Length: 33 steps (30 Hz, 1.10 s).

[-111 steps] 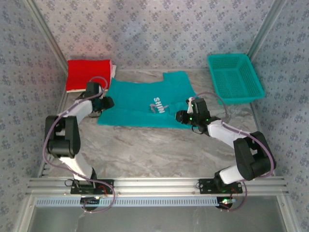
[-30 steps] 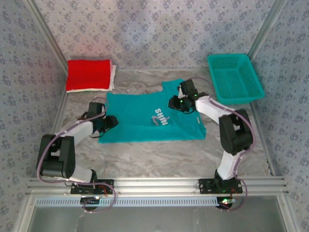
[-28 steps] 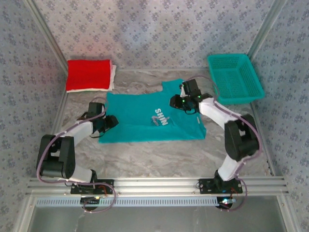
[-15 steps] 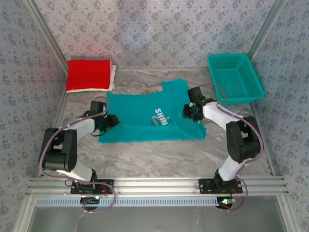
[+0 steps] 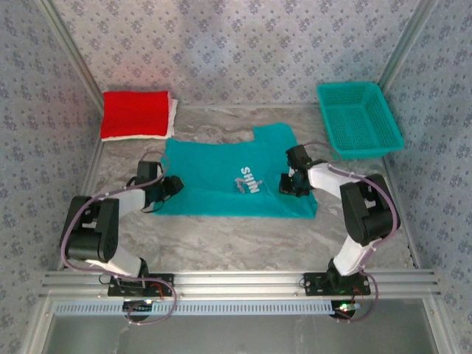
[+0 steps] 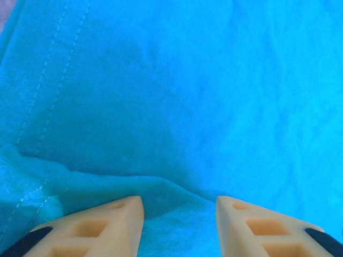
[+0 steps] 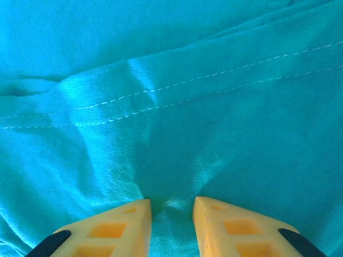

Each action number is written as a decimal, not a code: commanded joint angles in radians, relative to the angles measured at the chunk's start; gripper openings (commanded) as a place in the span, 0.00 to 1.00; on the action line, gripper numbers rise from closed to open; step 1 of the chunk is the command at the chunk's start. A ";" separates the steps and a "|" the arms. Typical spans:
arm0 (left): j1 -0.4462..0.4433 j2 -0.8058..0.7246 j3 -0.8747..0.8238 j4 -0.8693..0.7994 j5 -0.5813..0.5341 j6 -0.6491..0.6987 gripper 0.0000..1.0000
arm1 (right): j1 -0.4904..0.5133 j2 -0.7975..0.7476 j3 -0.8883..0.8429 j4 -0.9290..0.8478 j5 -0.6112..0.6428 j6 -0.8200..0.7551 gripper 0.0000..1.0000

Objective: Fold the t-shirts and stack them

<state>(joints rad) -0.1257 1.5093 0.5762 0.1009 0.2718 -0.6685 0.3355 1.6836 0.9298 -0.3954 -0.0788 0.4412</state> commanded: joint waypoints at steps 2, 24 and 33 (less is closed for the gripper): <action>-0.017 -0.059 -0.129 -0.191 0.023 -0.093 0.42 | 0.013 -0.064 -0.122 -0.098 0.012 0.069 0.31; 0.062 -0.155 0.419 -0.583 -0.134 0.169 0.51 | -0.055 -0.109 0.351 -0.075 0.019 -0.026 0.48; 0.114 0.242 0.764 -0.672 -0.195 0.281 0.51 | -0.094 0.177 0.685 -0.159 -0.052 -0.185 0.50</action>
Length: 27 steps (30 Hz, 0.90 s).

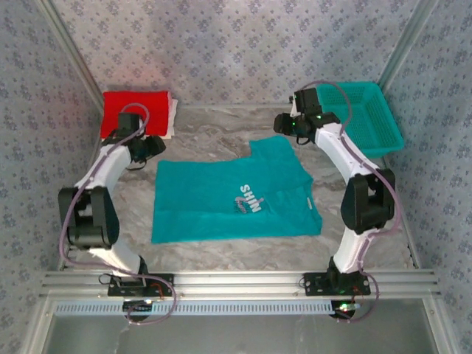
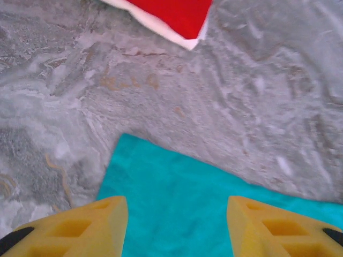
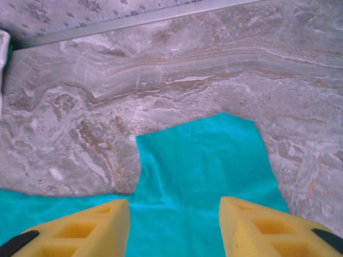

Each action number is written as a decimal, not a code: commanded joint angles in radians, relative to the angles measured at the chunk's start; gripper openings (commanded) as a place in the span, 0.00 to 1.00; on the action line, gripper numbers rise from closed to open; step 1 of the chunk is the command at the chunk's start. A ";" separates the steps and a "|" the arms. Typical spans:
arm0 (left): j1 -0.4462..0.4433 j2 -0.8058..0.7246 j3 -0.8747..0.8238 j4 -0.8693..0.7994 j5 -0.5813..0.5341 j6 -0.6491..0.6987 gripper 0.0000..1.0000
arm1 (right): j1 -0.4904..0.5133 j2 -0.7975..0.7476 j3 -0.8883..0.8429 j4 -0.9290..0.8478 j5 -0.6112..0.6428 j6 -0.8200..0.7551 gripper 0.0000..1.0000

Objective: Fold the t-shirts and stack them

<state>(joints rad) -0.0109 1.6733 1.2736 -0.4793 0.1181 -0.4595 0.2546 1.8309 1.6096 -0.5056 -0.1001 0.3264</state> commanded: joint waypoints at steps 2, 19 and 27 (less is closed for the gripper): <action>0.001 0.166 0.139 -0.136 -0.041 0.086 0.51 | -0.018 0.032 -0.021 -0.003 -0.043 -0.073 0.51; -0.022 0.487 0.319 -0.174 -0.023 0.130 0.51 | -0.018 0.014 -0.103 0.031 -0.075 -0.058 0.51; -0.033 0.483 0.283 -0.140 -0.014 0.132 0.23 | -0.020 0.118 0.009 -0.007 -0.078 -0.069 0.50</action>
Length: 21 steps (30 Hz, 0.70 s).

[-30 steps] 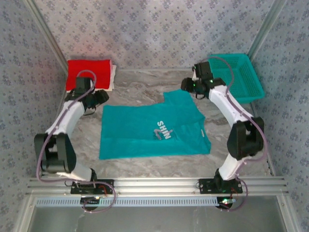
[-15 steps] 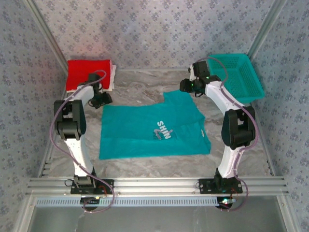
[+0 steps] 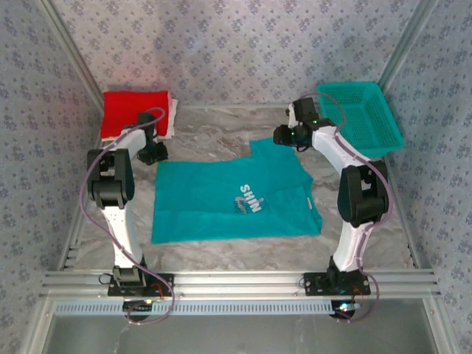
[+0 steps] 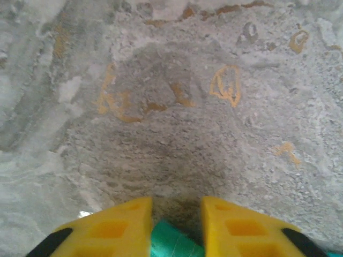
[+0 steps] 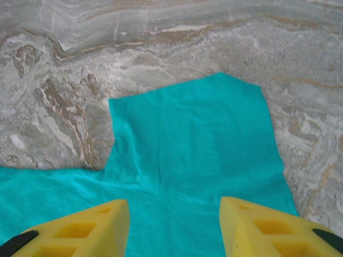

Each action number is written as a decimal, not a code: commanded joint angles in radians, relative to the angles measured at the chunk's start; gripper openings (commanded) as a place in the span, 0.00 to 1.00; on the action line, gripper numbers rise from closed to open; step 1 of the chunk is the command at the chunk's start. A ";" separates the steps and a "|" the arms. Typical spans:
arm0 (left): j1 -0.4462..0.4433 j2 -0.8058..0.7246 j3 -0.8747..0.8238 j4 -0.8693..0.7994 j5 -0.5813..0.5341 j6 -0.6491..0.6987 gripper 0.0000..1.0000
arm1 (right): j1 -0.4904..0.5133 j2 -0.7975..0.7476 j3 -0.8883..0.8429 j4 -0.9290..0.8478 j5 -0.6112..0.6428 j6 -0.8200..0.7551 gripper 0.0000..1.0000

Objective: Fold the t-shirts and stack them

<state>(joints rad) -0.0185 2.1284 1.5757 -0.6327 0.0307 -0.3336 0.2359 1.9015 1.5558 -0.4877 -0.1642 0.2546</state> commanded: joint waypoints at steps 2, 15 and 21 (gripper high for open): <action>-0.029 0.006 -0.039 0.028 0.074 0.004 0.16 | -0.003 0.078 0.099 -0.035 -0.017 0.005 0.50; -0.035 -0.157 -0.140 0.154 0.037 0.010 0.00 | -0.010 0.423 0.525 -0.198 0.079 -0.027 0.49; -0.041 -0.249 -0.223 0.212 0.033 -0.012 0.00 | -0.004 0.551 0.673 -0.224 0.165 -0.025 0.49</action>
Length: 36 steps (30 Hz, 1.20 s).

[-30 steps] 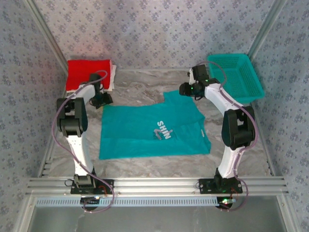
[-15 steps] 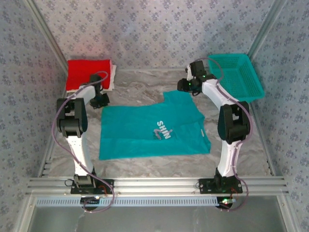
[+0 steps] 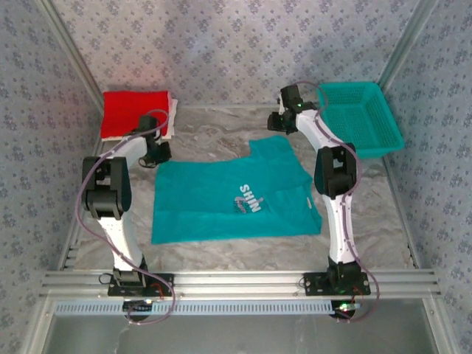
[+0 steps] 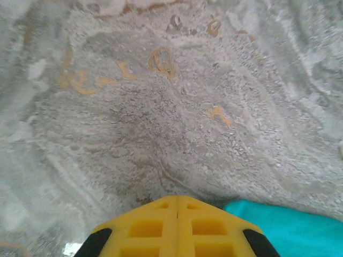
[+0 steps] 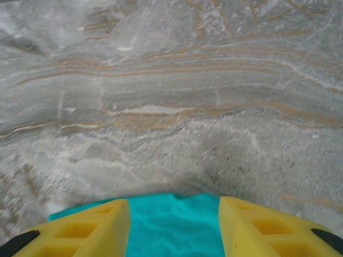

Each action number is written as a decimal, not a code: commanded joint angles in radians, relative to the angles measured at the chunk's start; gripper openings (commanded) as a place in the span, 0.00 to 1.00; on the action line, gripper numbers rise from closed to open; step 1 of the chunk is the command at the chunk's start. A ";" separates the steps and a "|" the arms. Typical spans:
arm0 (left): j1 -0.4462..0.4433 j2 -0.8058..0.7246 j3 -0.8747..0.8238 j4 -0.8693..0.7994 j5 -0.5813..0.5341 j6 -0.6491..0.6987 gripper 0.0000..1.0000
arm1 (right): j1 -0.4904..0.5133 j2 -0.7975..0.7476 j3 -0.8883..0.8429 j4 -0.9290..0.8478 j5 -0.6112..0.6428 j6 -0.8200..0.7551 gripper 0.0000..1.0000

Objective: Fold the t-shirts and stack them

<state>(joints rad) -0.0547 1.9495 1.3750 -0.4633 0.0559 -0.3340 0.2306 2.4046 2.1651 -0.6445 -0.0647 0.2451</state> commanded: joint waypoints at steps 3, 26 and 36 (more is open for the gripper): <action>-0.015 -0.106 -0.046 0.050 0.009 -0.020 0.00 | 0.001 0.099 0.117 -0.079 0.090 -0.021 0.50; -0.043 -0.194 -0.147 0.094 -0.030 -0.040 0.00 | -0.011 0.218 0.256 -0.184 0.025 -0.032 0.00; -0.042 -0.202 -0.143 0.099 -0.033 -0.045 0.00 | -0.028 0.094 0.161 -0.145 -0.031 -0.004 0.00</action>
<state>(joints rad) -0.0921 1.7733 1.2190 -0.3656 0.0353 -0.3679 0.2134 2.5893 2.3600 -0.7818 -0.0521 0.2203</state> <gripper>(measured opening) 0.042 0.068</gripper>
